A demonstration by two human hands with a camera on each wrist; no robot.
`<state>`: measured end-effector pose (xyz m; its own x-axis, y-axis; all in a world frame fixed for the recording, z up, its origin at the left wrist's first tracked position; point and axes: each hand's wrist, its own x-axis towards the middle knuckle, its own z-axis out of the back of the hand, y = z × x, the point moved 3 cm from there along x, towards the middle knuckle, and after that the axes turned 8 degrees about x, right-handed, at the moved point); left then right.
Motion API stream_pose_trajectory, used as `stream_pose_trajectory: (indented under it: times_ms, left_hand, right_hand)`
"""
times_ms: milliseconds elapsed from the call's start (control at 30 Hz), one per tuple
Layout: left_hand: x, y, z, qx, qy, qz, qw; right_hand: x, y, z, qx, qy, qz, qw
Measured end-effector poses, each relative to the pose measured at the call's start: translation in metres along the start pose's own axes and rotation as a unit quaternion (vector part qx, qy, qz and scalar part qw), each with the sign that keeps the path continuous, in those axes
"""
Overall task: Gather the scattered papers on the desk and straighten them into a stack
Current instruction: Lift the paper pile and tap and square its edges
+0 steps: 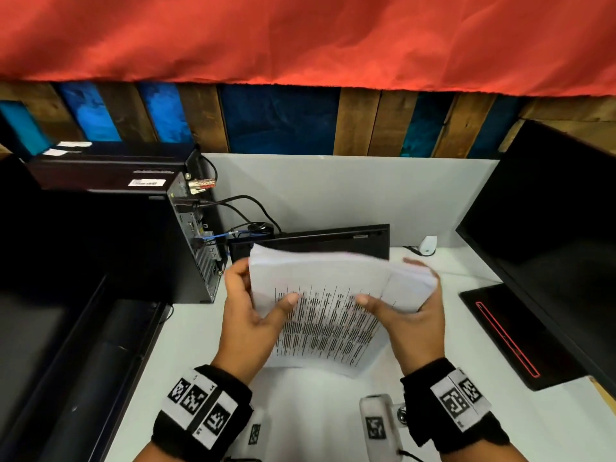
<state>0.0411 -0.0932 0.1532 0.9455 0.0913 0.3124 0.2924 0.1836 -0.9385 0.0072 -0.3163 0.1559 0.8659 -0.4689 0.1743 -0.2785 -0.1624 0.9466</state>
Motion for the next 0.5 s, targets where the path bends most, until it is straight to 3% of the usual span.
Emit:
stream_pose_trajectory:
  times_ms: [67,133,200,267,500]
  left_hand:
    - [-0.001,-0.01,0.003,0.003,-0.038,-0.062,0.997]
    - [-0.004,-0.018,0.004,0.032,-0.053,-0.111,0.992]
    - [-0.007,-0.023,0.003,0.105,-0.052,-0.152,0.981]
    - [-0.007,-0.023,0.003,0.158,-0.042,-0.146,0.976]
    - [-0.01,-0.018,0.008,0.158,-0.038,-0.13,0.978]
  right_hand:
    - [-0.004,0.008,-0.002,-0.048,-0.026,0.085,0.995]
    - [-0.012,0.016,-0.008,-0.145,0.002,0.193,0.97]
    - [-0.021,0.016,-0.014,-0.238,0.038,0.249,0.938]
    - [-0.025,0.013,-0.017,-0.271,0.047,0.238,0.932]
    - [-0.024,0.012,-0.015,-0.267,0.03,0.22,0.938]
